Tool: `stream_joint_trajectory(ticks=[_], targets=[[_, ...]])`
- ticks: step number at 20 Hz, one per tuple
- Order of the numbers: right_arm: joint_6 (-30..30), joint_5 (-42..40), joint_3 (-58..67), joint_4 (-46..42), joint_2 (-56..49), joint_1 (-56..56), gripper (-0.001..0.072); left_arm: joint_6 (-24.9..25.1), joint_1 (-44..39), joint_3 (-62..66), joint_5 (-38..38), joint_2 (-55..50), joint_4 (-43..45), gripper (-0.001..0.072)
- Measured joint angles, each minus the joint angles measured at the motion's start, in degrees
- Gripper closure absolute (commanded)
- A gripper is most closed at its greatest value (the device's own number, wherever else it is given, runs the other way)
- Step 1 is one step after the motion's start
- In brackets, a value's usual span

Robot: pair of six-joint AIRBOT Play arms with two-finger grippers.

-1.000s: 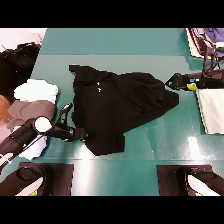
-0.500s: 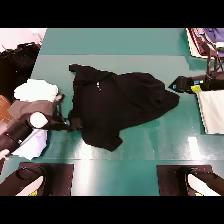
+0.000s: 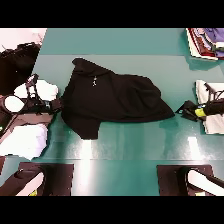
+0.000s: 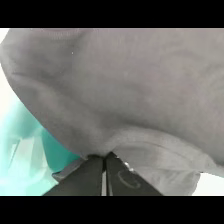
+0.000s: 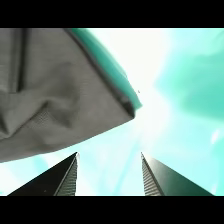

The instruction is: Fold the shirts.

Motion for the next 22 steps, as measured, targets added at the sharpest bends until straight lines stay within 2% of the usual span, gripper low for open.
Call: stream_joint_trajectory(ticks=[3, 4, 6, 7, 11, 14, 22], targets=[[-1.84, -3.54, -2.03, 3.76, -4.72, 0.9, 0.0261, 0.22, 0.44, 0.35, 0.02, 0.0, 0.02, 0.0686], [-2.25, -5.31, -2.38, 6.21, -5.9, 2.01, 0.0307, 0.24, 0.5, 0.42, 0.0, -0.02, 0.0, 0.0686], [-2.67, -8.55, -2.64, 7.04, -6.88, 3.63, 0.0637, 0.26, 0.57, 0.46, -0.04, 0.0, -0.02, 0.0686], [-2.89, -9.94, -2.62, 7.26, -7.39, 4.42, 0.0694, 0.26, 0.59, 0.48, -0.15, 0.0, -0.04, 0.0686], [-4.9, -10.38, 1.36, 6.75, -6.69, 6.38, 0.0695, 0.83, 0.61, 3.96, -3.1, 0.52, -0.04, 0.0686], [-5.86, -7.67, 8.79, 7.41, -1.68, 6.88, 0.0695, 2.69, 0.61, 13.44, -6.6, 2.62, 0.37, 0.0686], [-6.51, -6.19, 36.92, 6.03, 17.18, 7.06, 0.0696, 6.54, 0.63, 58.36, -13.16, 6.45, 2.82, 0.0686]])
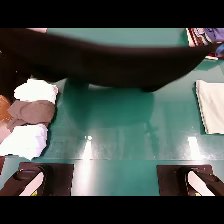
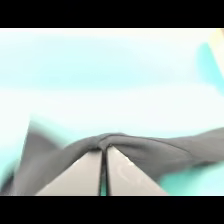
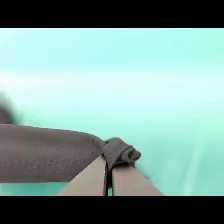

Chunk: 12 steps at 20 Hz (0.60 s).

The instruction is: Fold the shirts.

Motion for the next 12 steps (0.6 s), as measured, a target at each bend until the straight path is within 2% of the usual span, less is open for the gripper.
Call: stream_joint_trajectory(ticks=[3, 6, 9, 12], targets=[[1.14, 0.04, 7.96, -5.42, 5.51, 0.02, 0.0696, 0.57, 0.0, 13.6, -0.59, 0.24, 0.07, 0.0687], [4.07, 2.12, 14.6, -12.26, 8.92, 0.04, 0.0696, 0.76, 0.0, 21.57, -0.39, 0.37, -0.22, 0.0687], [5.75, 5.62, 20.0, -16.09, 9.03, 0.09, 0.0696, 0.81, 0.0, 22.62, 0.09, 0.15, -0.31, 0.0687], [6.95, 11.65, 24.13, -17.84, 4.66, 0.09, 0.0696, 0.83, 0.0, 16.46, -0.15, -0.31, -0.59, 0.0686]])
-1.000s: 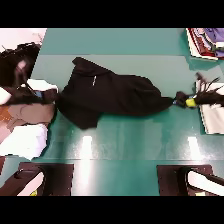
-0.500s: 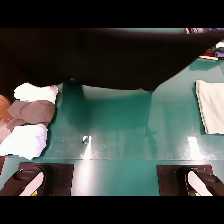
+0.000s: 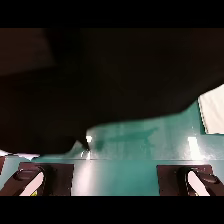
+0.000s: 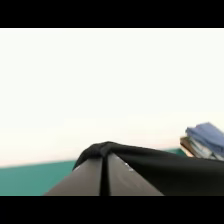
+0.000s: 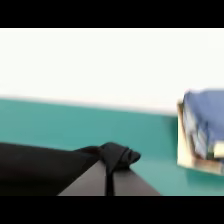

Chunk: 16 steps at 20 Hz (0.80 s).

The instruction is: Fold the shirts.

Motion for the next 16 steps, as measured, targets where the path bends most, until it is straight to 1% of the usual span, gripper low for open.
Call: stream_joint_trajectory(ticks=[4, 7, 9, 11, 13, 16], targets=[[0.68, 7.04, -0.98, -0.85, -9.35, 0.0, 0.0696, 0.04, -0.02, -13.03, -2.82, -3.85, -0.81, 0.0686], [0.87, 9.22, -6.45, -1.09, -16.92, 0.0, 0.0696, 0.11, -0.04, -22.51, -3.82, -9.64, -1.4, 0.0686], [0.9, 9.55, -10.93, -1.22, -22.77, 0.0, 0.0696, 0.2, -0.04, -27.85, -3.45, -15.28, -2.1, 0.0686], [0.9, 8.11, -14.99, -1.01, -28.41, 0.02, 0.0696, 1.33, -0.04, -31.17, -1.14, -21.94, -2.95, 0.0686], [0.87, 4.63, -17.77, -0.85, -33.99, 0.11, 0.0696, 2.93, -0.02, -32.87, 2.93, -28.94, -4.24, 0.0686], [0.68, -1.62, -17.11, 1.55, -41.53, -0.11, 0.0696, 5.75, -0.02, -31.71, 9.27, -37.99, -7.72, 0.0686]])
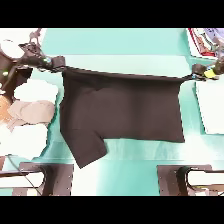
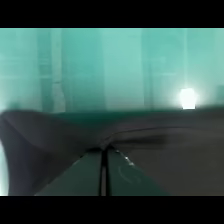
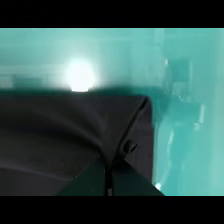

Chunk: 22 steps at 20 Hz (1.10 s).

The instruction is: Fold the shirts.

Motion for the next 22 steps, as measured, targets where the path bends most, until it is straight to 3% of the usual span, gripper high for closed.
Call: stream_joint_trajectory(ticks=[5, 12, 13, 14, 15, 22], targets=[[-1.49, -3.3, 5.57, 4.44, -6.03, 0.04, 0.0696, 1.97, 0.33, 4.72, 2.51, -6.12, -2.21, 0.0686], [-3.48, -4.35, -7.26, 2.45, -1.22, 1.42, 0.0695, 3.15, 0.55, 1.09, -9.14, -7.56, 3.45, 0.0685], [-3.54, -5.09, -9.73, 2.21, -0.44, 1.51, 0.0676, 3.19, 0.52, -0.74, -10.03, -7.69, 3.98, 0.0585], [-3.61, -5.68, -12.15, 2.12, 0.33, 1.53, 0.0415, 3.15, 0.55, -2.36, -10.43, -7.69, 4.26, 0.0204], [-3.67, -6.43, -14.14, 2.08, 1.09, 1.6, 0.0178, 2.62, 0.57, -3.91, -10.73, -7.69, 4.66, 0.0085], [-3.67, -4.0, -18.95, 1.92, 8.96, 0.98, 0.0179, -1.68, 0.59, -11.1, -17.4, -0.44, 8.41, 0.0106]])
